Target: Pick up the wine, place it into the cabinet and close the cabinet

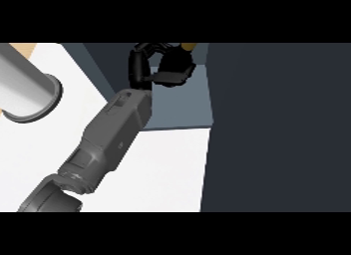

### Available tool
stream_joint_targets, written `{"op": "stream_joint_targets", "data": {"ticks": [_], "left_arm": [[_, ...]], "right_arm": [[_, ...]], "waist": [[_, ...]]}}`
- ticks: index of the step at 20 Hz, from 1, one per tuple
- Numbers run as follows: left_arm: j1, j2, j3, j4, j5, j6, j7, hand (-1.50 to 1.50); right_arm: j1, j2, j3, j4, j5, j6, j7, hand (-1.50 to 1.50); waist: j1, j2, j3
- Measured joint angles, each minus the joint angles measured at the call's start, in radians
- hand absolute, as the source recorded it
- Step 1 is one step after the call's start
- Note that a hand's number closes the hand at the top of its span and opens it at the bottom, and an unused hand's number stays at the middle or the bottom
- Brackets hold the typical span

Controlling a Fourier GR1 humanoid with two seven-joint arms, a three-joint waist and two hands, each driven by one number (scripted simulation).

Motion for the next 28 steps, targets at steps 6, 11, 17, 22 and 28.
{"op": "stream_joint_targets", "data": {"ticks": [6, 11, 17, 22, 28], "left_arm": [[-0.01, 0.002, 0.05, 0.048, 0.051, -0.051, -0.016, 1.5], [-0.03, 0.0, 0.077, 0.086, 0.056, -0.066, -0.037, 1.5], [-0.038, 0.0, 0.083, 0.126, 0.039, -0.07, -0.061, -1.5], [-0.044, 0.003, 0.082, 0.159, 0.019, -0.039, -0.059, -1.5], [-0.031, 0.003, 0.073, 0.186, -0.005, -0.008, -0.069, -1.5]], "right_arm": [[0.016, 0.009, 0.027, 0.001, 0.001, 0.007, -0.015, -1.5], [-0.003, 0.007, 0.023, 0.007, 0.001, 0.005, -0.004, -1.5], [-0.002, 0.013, 0.034, 0.008, 0.003, 0.002, -0.01, -1.5], [0.0, 0.014, 0.044, 0.01, 0.012, 0.002, -0.019, -1.5], [0.01, 0.013, 0.043, 0.009, 0.01, 0.002, -0.028, -1.5]], "waist": [[-0.009, 0.003, 0.0], [-0.009, 0.004, 0.001], [-0.011, 0.004, 0.001], [-0.015, 0.006, 0.002], [-0.021, 0.007, 0.002]]}}
